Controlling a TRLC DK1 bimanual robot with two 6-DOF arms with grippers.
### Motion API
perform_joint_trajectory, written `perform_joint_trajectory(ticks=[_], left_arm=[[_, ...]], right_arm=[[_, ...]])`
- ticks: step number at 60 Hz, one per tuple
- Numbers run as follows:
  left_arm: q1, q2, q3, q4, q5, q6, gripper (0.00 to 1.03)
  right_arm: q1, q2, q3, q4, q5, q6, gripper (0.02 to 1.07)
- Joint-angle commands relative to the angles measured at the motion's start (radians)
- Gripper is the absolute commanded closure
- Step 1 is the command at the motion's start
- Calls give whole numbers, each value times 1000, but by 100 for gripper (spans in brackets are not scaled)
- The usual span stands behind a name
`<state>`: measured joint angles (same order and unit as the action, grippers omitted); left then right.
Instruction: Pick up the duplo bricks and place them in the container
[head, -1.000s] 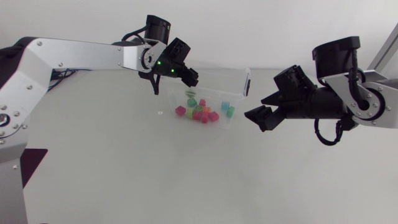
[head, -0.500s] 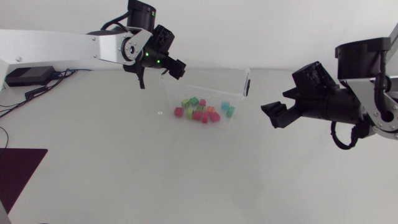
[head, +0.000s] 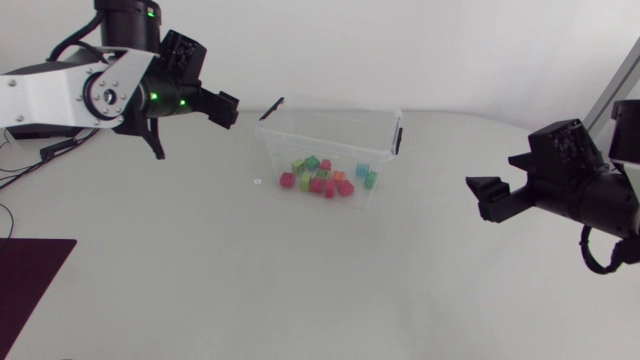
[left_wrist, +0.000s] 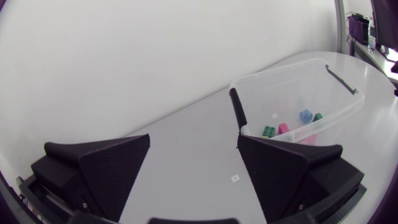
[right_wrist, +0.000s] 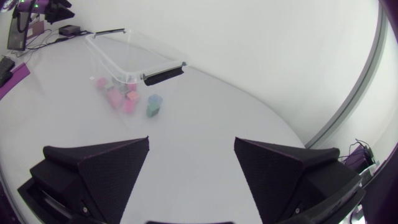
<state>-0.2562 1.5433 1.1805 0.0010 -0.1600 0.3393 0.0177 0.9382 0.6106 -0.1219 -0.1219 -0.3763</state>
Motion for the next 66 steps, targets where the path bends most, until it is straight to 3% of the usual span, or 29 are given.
perform_joint_trajectory(ticks=[1,10,35,52,66], left_arm=[[6,-83,-93,30,-42,-20,5],[18,-258,-275,137,-87,-20,5],[77,-684,-673,254,-113,-62,5],[100,-1031,-878,238,-122,-63,5],[136,-1168,-957,181,-57,-128,5]], right_arm=[[-27,-39,-49,24,11,-24,8],[-59,-145,-112,36,13,-38,8],[-79,-463,-302,34,59,-49,8],[-81,-723,-387,-58,91,-29,8],[-66,-776,-439,-16,100,66,8]])
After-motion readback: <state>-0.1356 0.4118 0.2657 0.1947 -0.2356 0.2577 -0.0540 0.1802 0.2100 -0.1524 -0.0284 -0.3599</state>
